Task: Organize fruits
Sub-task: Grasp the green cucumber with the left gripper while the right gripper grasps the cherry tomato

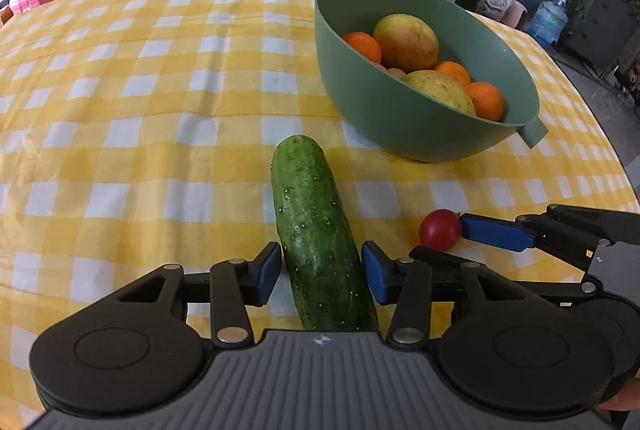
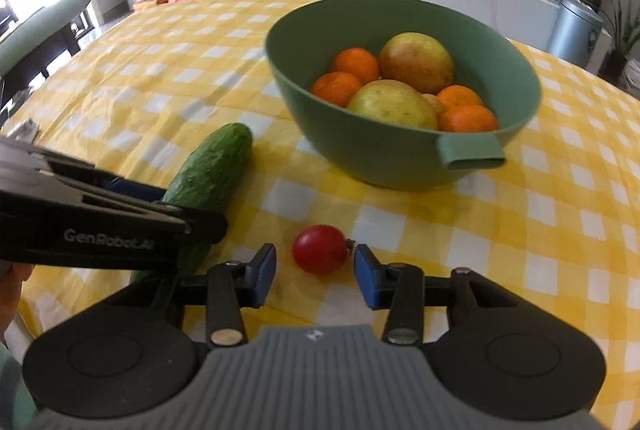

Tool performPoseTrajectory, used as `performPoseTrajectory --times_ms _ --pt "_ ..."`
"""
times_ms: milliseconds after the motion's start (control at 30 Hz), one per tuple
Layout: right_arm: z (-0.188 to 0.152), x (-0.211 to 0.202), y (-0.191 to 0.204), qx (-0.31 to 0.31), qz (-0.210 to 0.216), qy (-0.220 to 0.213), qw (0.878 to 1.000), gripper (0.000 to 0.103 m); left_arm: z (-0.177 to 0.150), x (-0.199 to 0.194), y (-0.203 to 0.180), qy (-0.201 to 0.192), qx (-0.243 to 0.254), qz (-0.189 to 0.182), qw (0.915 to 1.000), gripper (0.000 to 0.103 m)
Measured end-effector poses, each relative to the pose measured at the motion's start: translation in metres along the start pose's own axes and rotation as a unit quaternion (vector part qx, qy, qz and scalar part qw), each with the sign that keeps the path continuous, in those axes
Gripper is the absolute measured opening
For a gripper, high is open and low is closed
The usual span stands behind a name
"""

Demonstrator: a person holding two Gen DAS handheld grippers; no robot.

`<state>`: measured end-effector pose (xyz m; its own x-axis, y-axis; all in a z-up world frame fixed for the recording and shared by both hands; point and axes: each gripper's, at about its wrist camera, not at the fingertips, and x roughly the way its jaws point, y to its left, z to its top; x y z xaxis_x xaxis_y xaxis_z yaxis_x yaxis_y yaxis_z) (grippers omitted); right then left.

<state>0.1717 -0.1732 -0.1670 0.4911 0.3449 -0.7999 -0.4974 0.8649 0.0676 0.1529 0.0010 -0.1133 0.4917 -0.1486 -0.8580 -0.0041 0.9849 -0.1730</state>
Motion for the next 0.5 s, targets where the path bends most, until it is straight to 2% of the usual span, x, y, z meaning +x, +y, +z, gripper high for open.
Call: performPoseTrajectory --times_ms 300,500 --pt "0.0005 0.0071 0.0006 -0.008 -0.017 0.009 1.0 0.033 0.0008 0.0034 -0.0039 -0.011 0.011 0.013 0.9998 0.054" --pt "0.0001 0.0076 0.0099 -0.038 -0.032 0.0 0.999 0.03 0.0021 0.0039 -0.0052 -0.009 0.008 0.013 0.9998 0.049"
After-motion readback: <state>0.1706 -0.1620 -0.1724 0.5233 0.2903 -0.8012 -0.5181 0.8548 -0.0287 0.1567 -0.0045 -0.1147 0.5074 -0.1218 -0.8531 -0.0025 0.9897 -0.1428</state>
